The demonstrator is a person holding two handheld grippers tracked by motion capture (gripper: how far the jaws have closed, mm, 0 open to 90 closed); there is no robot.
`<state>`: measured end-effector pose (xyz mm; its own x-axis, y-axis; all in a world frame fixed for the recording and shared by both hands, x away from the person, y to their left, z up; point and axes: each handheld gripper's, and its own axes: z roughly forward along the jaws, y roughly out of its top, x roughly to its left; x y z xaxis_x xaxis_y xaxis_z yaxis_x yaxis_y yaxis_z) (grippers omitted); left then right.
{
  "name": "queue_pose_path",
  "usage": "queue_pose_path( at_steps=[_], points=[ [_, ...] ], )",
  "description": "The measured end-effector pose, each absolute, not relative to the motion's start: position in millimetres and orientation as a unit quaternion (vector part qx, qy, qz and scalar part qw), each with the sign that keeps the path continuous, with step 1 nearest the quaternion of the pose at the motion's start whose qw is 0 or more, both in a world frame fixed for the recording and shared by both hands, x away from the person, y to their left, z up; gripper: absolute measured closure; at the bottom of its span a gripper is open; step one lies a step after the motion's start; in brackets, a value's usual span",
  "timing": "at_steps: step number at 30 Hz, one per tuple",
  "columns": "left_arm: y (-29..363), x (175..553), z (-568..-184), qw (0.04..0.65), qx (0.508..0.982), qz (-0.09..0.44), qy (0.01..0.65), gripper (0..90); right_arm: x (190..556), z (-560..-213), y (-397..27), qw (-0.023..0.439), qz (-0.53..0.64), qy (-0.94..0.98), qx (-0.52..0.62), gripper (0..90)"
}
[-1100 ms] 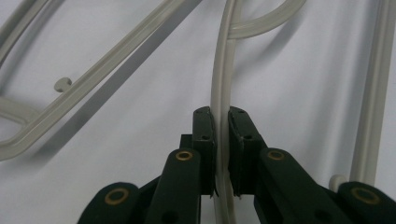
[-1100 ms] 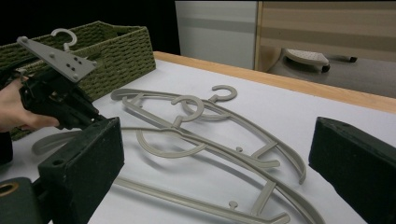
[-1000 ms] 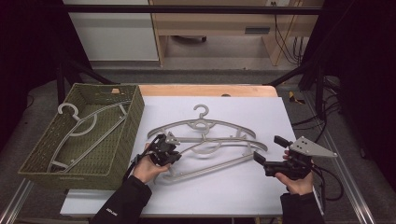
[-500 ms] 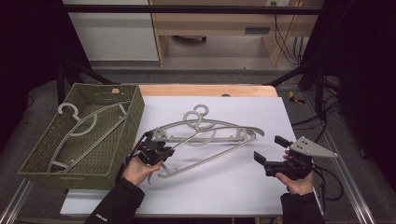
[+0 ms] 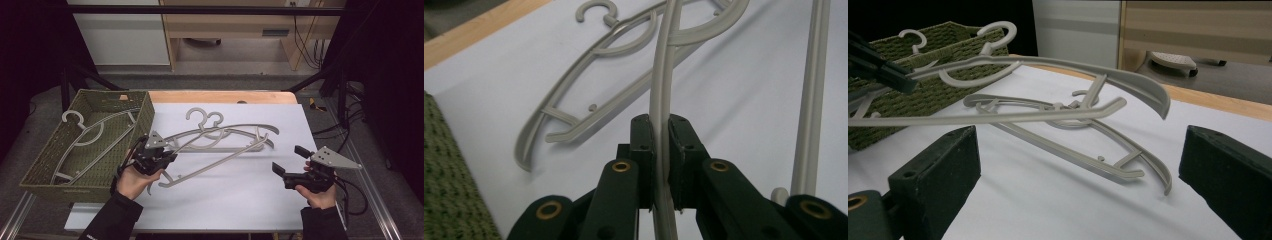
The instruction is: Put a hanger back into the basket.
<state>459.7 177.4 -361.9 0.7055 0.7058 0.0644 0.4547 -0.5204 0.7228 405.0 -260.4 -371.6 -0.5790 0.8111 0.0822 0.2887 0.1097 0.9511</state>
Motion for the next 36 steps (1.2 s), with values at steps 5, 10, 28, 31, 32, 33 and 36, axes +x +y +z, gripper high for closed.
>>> queue_pose_path(
  at_steps=[5,10,28,31,32,33,36],
  points=[
    [187.3,458.8,-351.1,0.35,0.849,0.191,0.346,82.4,404.7,-371.1,-260.4,0.242,0.542,0.703,0.392,3.2],
    [201.4,456.0,-335.0,0.358,0.841,0.205,0.351,82.4,404.6,-371.2,-260.1,0.241,0.541,0.703,0.394,3.2],
    [249.4,452.6,-303.1,0.36,0.819,0.249,0.371,82.3,405.5,-372.2,-259.5,0.245,0.538,0.704,0.395,2.8],
    [258.8,452.7,-300.0,0.364,0.811,0.255,0.38,82.3,405.6,-372.5,-259.1,0.244,0.538,0.704,0.395,2.8],
    [262.3,452.8,-298.7,0.361,0.811,0.258,0.381,82.3,405.7,-372.6,-259.0,0.244,0.537,0.704,0.395,2.8],
    [269.1,453.0,-296.2,0.358,0.809,0.263,0.385,82.3,405.6,-372.6,-259.1,0.243,0.538,0.704,0.395,2.8],
    [280.2,453.7,-293.0,0.352,0.806,0.272,0.39,82.3,405.7,-372.6,-259.2,0.243,0.537,0.704,0.395,2.9]
  ],
)
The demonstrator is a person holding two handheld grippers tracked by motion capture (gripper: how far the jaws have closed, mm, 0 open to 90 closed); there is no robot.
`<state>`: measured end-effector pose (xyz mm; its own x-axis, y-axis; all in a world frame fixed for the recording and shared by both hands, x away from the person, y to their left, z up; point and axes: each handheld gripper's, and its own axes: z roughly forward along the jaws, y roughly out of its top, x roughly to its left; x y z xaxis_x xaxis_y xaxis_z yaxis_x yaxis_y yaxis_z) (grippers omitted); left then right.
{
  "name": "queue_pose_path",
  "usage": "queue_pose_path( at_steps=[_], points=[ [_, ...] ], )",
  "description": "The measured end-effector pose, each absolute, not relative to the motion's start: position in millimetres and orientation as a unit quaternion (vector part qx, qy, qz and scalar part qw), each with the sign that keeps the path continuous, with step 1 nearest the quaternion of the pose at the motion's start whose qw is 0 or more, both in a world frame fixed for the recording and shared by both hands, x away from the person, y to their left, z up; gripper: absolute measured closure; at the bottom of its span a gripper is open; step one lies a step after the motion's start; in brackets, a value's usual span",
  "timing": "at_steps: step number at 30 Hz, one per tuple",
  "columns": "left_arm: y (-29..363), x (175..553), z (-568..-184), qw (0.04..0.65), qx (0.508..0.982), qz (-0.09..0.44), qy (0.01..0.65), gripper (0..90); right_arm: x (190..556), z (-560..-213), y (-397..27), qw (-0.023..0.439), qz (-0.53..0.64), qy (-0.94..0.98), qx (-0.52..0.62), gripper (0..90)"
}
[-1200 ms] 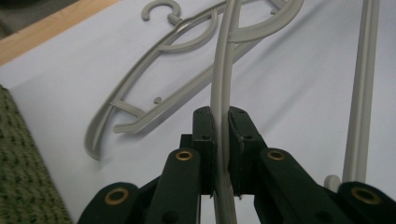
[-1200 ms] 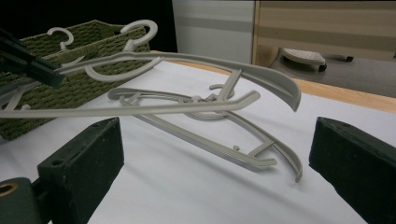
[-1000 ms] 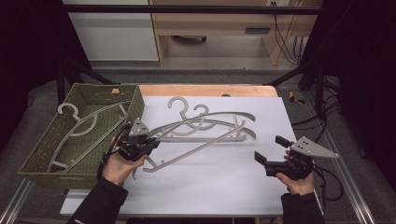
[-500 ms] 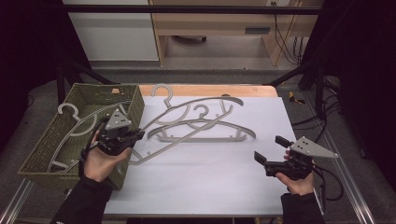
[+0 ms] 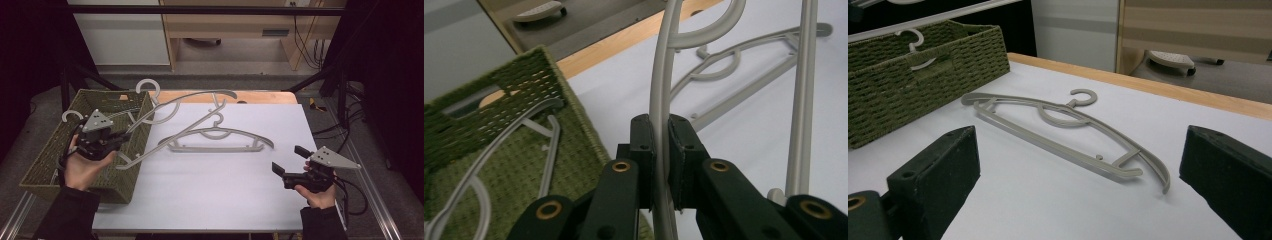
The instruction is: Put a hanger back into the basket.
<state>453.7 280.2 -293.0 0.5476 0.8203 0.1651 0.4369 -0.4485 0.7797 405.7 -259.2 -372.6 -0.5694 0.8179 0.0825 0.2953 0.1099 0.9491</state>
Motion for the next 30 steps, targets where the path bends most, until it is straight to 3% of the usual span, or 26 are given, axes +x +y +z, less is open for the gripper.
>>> queue_pose_path(
  at_steps=[30],
  points=[
    [394.1,460.7,-310.6,0.327,0.747,0.322,0.481,82.3,407.3,-374.6,-256.9,0.242,0.533,0.707,0.396,2.8]
  ],
)
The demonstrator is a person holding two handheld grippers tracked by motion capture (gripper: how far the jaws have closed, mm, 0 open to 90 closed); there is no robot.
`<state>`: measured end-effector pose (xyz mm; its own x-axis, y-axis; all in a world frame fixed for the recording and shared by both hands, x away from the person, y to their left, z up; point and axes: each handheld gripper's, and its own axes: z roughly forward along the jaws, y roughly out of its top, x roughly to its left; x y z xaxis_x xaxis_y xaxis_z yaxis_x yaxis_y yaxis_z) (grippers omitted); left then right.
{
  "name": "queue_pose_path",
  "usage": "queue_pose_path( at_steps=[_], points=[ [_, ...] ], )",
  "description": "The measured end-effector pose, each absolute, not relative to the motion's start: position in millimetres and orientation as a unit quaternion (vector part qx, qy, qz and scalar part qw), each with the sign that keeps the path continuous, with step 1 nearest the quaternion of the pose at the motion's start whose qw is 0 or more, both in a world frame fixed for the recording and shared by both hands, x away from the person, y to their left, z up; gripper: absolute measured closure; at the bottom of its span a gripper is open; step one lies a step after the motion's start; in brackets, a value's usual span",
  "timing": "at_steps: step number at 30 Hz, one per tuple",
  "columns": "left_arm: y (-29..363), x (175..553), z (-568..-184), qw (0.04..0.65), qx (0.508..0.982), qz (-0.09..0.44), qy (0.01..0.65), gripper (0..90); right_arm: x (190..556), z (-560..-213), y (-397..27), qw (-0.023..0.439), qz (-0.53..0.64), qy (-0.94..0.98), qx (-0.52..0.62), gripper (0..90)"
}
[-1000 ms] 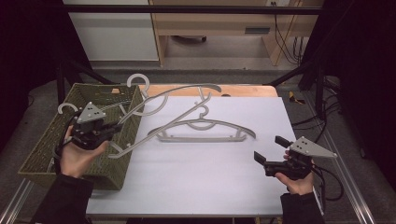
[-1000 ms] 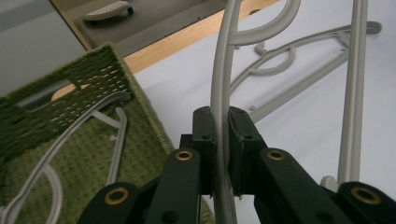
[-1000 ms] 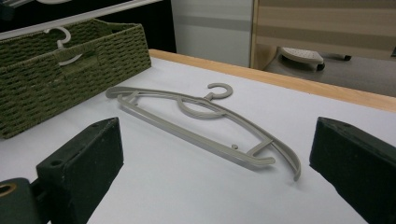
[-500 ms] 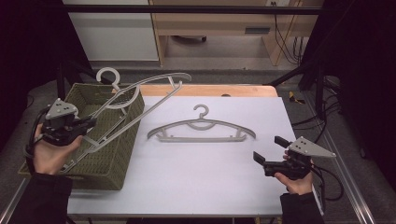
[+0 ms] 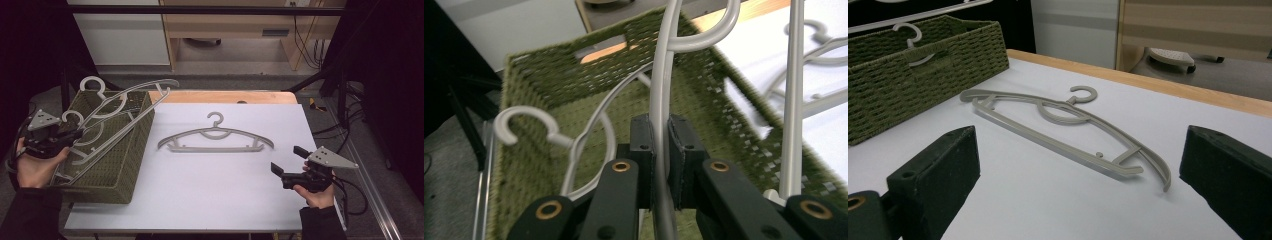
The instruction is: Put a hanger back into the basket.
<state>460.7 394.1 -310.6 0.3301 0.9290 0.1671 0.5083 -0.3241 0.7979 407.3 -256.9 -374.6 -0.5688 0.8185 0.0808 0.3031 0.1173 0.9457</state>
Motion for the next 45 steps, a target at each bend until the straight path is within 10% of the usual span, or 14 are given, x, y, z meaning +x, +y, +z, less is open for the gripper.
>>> queue_pose_path(
  at_steps=[45],
  points=[
    [460.4,464.8,-367.2,0.258,0.734,0.332,0.534,82.1,410.6,-378.5,-252.6,0.24,0.526,0.713,0.398,2.6]
  ],
)
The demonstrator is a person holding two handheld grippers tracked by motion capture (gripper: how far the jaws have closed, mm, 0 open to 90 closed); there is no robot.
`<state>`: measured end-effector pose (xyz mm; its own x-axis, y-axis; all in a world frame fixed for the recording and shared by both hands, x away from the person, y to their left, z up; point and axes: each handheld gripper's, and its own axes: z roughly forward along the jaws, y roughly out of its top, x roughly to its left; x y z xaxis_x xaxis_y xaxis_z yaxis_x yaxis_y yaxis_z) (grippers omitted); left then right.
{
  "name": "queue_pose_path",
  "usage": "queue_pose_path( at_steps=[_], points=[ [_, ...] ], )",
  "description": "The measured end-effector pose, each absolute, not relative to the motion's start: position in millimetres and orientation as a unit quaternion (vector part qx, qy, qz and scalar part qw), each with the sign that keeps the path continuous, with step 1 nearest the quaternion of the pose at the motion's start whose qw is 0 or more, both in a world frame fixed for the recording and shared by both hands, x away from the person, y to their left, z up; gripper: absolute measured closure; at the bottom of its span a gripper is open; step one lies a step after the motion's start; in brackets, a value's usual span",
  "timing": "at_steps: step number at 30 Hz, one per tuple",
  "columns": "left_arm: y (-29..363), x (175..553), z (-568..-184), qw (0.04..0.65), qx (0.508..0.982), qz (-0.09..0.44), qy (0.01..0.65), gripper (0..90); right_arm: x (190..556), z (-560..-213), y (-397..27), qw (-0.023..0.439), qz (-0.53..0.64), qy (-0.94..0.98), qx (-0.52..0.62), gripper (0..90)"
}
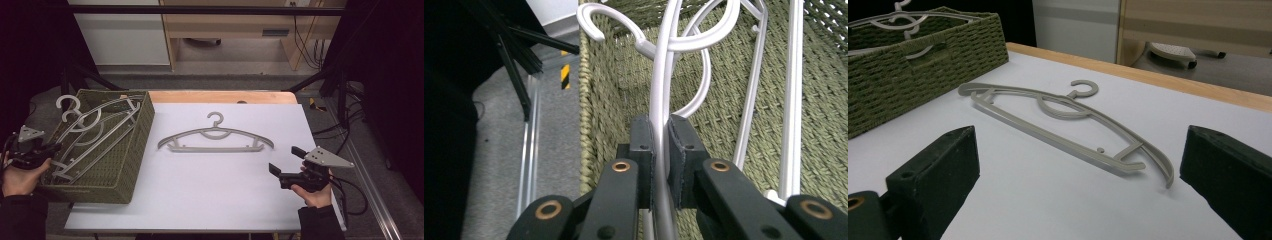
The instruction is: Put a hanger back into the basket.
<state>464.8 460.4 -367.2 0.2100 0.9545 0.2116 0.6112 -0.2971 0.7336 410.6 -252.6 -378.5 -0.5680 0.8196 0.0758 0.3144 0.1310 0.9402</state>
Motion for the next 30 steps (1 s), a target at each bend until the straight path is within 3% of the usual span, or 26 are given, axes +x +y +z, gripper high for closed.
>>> queue_pose_path(
  at_steps=[5,18,30],
  points=[
    [453.7,469.5,-371.4,0.22,0.754,0.326,0.526,81.6,410.7,-379.0,-251.8,0.239,0.524,0.715,0.397,2.6],
    [454.0,468.0,-367.3,0.233,0.752,0.293,0.543,76.7,409.5,-377.6,-254.0,0.241,0.526,0.712,0.398,2.6],
    [432.6,450.2,-345.0,0.339,0.726,0.309,0.512,57.4,409.0,-376.9,-254.5,0.241,0.528,0.709,0.4,2.6]
  ],
)
